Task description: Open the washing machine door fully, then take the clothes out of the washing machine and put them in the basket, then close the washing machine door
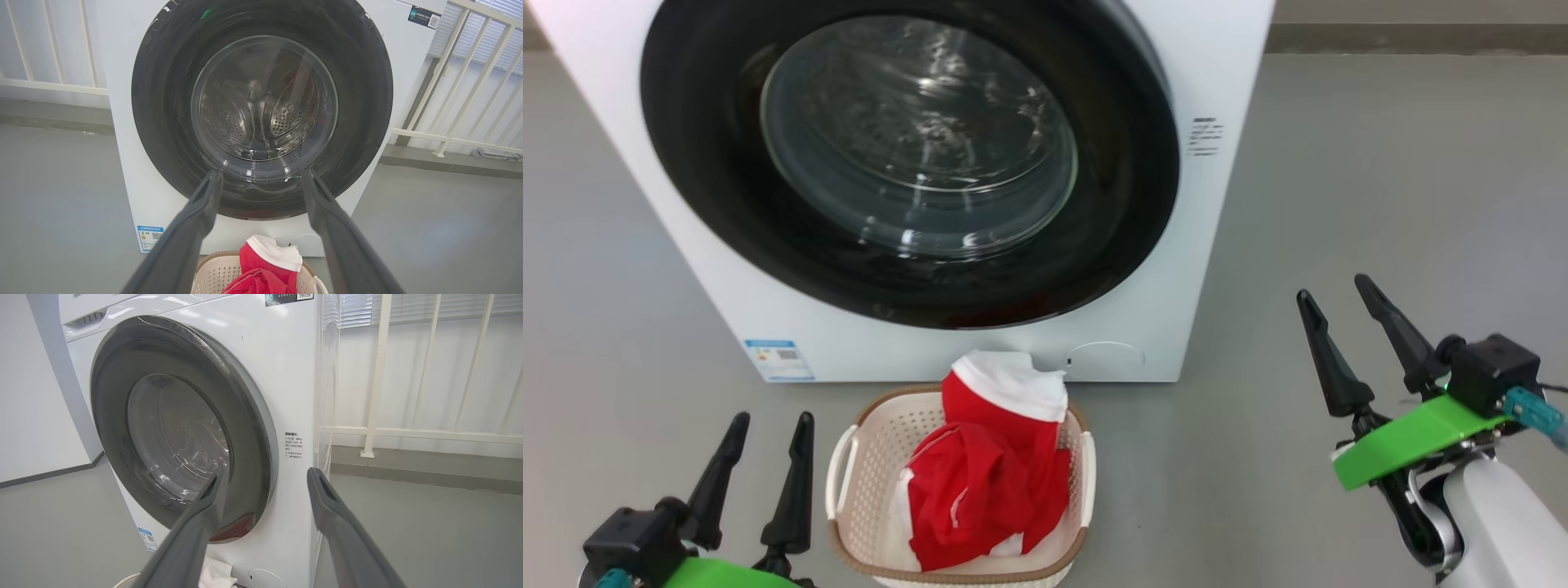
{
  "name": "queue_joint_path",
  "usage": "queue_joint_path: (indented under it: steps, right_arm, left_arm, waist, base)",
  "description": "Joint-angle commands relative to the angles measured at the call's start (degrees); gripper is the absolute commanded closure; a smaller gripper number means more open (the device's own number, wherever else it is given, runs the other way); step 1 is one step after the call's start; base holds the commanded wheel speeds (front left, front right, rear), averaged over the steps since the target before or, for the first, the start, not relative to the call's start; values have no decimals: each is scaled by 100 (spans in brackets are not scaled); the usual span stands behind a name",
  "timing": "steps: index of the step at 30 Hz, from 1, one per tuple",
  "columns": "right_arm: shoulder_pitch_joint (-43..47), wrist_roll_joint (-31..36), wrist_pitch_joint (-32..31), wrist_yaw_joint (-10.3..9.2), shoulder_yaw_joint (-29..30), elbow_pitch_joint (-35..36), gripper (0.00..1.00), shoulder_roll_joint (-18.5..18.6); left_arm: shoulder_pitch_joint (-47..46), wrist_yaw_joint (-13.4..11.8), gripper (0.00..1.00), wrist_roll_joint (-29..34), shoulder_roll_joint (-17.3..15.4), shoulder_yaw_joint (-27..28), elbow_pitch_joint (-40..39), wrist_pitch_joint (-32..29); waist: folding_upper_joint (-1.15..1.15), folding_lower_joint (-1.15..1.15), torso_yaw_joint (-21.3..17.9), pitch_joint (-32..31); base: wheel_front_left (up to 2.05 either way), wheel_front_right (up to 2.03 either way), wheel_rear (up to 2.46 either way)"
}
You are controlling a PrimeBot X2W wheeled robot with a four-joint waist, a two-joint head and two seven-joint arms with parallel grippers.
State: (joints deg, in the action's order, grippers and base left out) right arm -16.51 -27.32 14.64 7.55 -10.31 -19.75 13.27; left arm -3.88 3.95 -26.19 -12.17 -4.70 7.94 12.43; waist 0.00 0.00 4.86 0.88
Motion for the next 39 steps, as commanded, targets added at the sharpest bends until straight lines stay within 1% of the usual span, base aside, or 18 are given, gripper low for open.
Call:
queue_joint_path:
  steps: [1, 7, 14, 25, 39]
  right_arm:
    - [2, 63, 36, -6, -61, 177, 0, 4]
    - [490, 271, 36, -6, 268, 490, 0, -208]
    - [929, 435, 36, -6, 554, 674, 0, -475]
    - [998, 584, 36, -6, 725, 733, 0, -575]
    - [966, 659, 36, -6, 754, 711, 0, -619]
  left_arm:
    - [-83, -70, 0, 47, -167, 226, -159, 24]
    - [86, -157, 0, 75, -163, 249, -215, 69]
    - [177, -229, 0, 143, -164, 238, -299, 119]
    - [167, -296, 0, 220, -211, 192, -316, 143]
    - [140, -352, 0, 220, -224, 144, -299, 167]
  waist:
    - [0, 0, -170, -121]
    - [0, 0, -341, -177]
    - [0, 0, -436, -175]
    - [0, 0, -483, -134]
    - [0, 0, -468, -97]
  base:
    - [0, 0, 0]
    - [0, 0, 0]
    - [0, 0, 0]
    - [0, 0, 0]
    - [0, 0, 0]
